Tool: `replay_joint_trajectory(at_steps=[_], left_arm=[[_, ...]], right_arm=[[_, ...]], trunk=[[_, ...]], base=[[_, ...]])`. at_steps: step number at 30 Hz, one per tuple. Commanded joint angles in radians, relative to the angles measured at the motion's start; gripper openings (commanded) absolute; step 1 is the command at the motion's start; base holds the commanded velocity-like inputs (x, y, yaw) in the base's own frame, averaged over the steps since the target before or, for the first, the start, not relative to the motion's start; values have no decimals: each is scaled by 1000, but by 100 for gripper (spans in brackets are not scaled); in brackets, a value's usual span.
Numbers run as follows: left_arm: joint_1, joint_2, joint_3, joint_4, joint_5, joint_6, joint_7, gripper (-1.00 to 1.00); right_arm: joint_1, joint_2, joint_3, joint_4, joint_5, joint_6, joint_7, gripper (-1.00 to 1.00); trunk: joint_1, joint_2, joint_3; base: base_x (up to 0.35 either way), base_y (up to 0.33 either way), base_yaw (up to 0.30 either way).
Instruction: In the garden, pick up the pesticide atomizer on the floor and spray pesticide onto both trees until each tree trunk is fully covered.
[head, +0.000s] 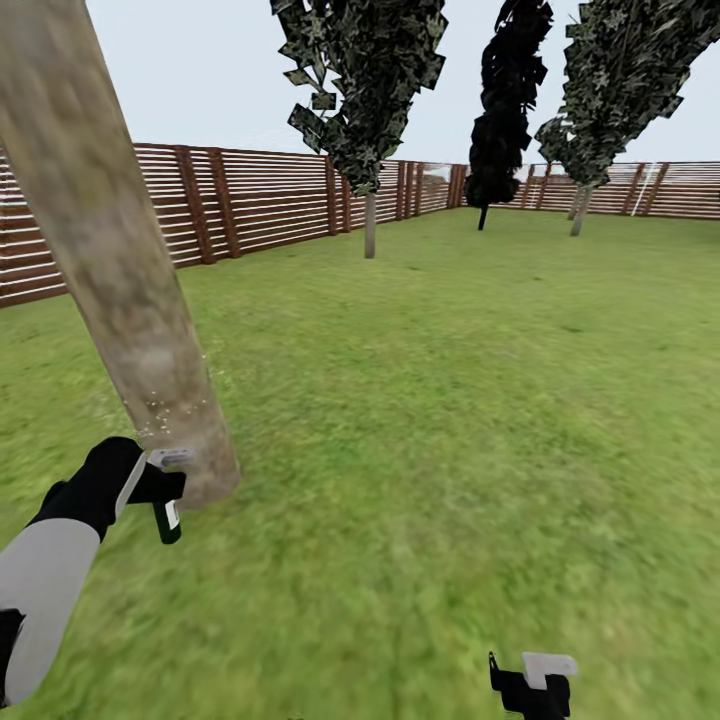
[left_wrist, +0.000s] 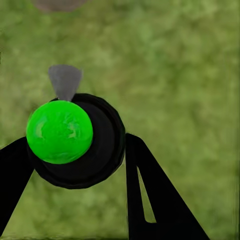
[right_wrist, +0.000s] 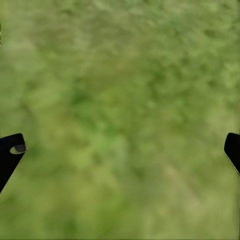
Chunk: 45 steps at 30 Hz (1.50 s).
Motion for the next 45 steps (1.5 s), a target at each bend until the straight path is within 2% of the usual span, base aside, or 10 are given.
replay_joint_trajectory(at_steps=[1, 11, 12, 16, 19, 22, 31, 41, 43, 45], left_arm=[[0, -1, 4, 0, -11, 4, -9, -100], [11, 0, 0, 6, -13, 2, -8, -100], [40, 5, 2, 10, -14, -5, -8, -100], [105, 9, 7, 15, -13, -129, -8, -100], [151, 12, 10, 14, -9, -182, -7, -100], [160, 8, 10, 14, -6, -235, -6, -100], [161, 4, 10, 14, -6, -241, -6, -100], [161, 2, 16, 0, 2, -231, -14, -100], [161, 1, 18, -3, 18, -223, -15, -100], [161, 1, 13, -4, 92, -197, -15, -100]], right_arm=[[0, 0, 8, -1, -4, 0, -5, 100], [0, 0, 8, -1, -4, 0, -5, 100], [0, 0, 9, -1, -4, -1, -5, 100], [0, 0, 10, -1, -3, 0, -5, 100], [0, 0, 9, 0, -3, -1, -5, 100], [0, 0, 8, 0, -3, -2, -4, 100], [0, 1, 10, -1, -3, -1, -4, 100], [0, 1, 10, -3, -4, -1, -4, 100], [0, 1, 10, -3, -4, -1, -4, 100], [0, 1, 10, -3, -4, -1, -4, 100]], trunk=[[0, 0, -1], [0, 0, -1], [0, 0, -1], [0, 0, -1], [0, 0, -1], [0, 0, -1], [0, 0, -1], [0, 0, -5], [0, 0, -6], [0, 0, -6]], base=[[5, -299, 272], [3, -302, 275], [89, -309, 276], [125, -309, 241], [152, -303, 45], [232, -254, 4], [262, -227, 20], [138, -96, 254], [6, -1, 264], [145, -57, 244]])
